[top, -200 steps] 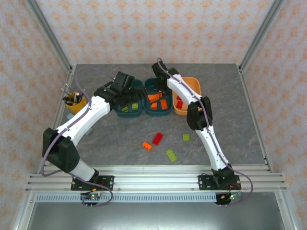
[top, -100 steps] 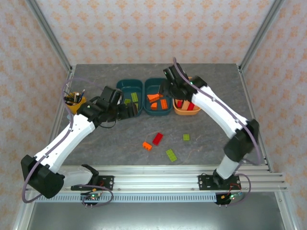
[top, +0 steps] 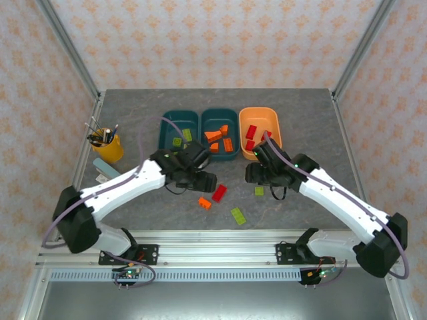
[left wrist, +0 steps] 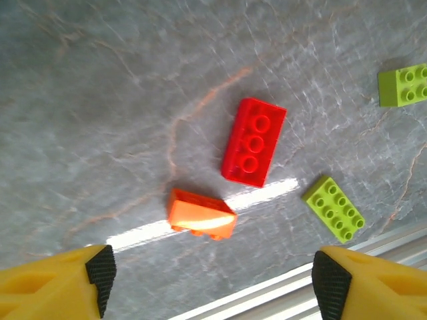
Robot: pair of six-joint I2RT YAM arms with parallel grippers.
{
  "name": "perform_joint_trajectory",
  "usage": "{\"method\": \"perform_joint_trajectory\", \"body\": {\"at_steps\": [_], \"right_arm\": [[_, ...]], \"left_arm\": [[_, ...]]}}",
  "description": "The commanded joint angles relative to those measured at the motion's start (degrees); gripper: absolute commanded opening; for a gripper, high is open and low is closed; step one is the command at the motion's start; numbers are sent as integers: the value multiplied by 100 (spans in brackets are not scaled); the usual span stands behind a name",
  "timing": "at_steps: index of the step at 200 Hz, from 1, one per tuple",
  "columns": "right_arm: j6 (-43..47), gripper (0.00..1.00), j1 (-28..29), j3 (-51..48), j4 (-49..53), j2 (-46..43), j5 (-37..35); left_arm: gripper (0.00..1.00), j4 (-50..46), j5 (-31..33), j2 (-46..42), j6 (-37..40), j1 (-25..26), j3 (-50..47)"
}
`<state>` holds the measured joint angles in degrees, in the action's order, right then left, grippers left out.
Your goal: Sort the legos into containers by color
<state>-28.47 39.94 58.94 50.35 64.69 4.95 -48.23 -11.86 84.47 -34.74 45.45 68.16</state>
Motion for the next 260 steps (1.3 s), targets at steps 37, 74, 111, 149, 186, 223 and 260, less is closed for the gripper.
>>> {"method": "perform_joint_trajectory", "body": {"at_steps": [37,74,111,149,186,223,260], "right_arm": [[-576,55,4,-320,761,-1081,-338],[-789,56,5,-506,956,-1660,276],[-1381,57,5,-507,1127,-2032,272],[-1838,57,5,-559,1144,-2218,342],[-1674,56,5,-633,1256,-2274,656],[-1313,56,5,-596,1478,-2570,929],[-1126,56,5,-609,1662,-2906,1059]], "left_arm": [[74,-878,-201,1659,-2823,689,1495],[75,-598,-302,2053,-4055,1043,1593],[73,-366,-434,2128,-4762,1181,1444],[71,-238,-466,2445,-5280,1264,1478],[70,-20,-96,2891,-5715,1563,1770],[71,213,96,3137,-6063,1841,1685],[69,235,365,3156,-6118,1954,1523]]}}
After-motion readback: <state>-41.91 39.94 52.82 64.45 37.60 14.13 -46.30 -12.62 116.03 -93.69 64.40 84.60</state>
